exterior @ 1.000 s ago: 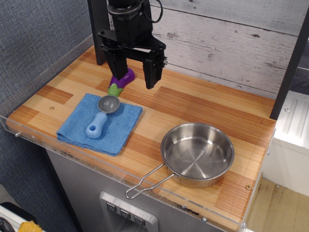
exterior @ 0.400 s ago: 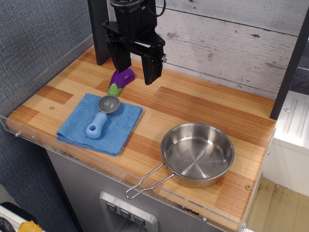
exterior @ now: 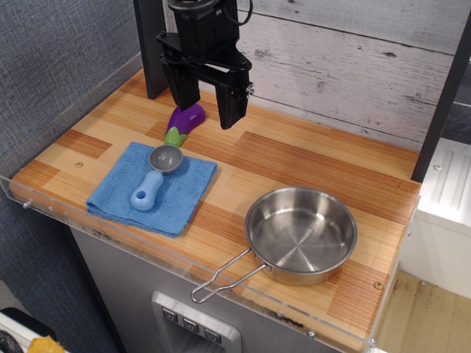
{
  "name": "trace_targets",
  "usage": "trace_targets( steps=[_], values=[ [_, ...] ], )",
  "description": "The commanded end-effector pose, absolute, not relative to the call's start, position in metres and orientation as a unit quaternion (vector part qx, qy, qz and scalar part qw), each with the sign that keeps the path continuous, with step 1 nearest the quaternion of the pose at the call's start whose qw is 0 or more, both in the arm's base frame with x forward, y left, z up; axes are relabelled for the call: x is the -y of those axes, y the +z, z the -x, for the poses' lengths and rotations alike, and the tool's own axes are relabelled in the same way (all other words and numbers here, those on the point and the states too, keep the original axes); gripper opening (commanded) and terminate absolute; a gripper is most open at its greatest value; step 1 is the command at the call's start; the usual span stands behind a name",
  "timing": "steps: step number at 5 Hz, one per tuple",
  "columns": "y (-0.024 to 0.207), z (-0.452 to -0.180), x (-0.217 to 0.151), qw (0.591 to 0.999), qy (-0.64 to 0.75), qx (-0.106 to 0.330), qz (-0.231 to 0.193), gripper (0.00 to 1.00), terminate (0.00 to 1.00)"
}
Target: Place the blue spoon on the blue cloth.
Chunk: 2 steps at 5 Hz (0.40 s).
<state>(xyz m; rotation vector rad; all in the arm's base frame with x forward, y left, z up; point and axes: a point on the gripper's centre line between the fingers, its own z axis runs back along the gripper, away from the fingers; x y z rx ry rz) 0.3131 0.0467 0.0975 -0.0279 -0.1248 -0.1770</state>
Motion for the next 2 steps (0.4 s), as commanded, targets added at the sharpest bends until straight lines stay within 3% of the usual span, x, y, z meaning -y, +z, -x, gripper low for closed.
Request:
trace_targets(
  steps=[1,2],
  values=[
    [0.1103,-0.3142,-0.0462,0.992,-0.09,0.084,0.006,1.0,0.0],
    [0.1103,-0.3142,-0.0462,0.992,-0.09,0.084,0.006,1.0,1.0]
  ],
)
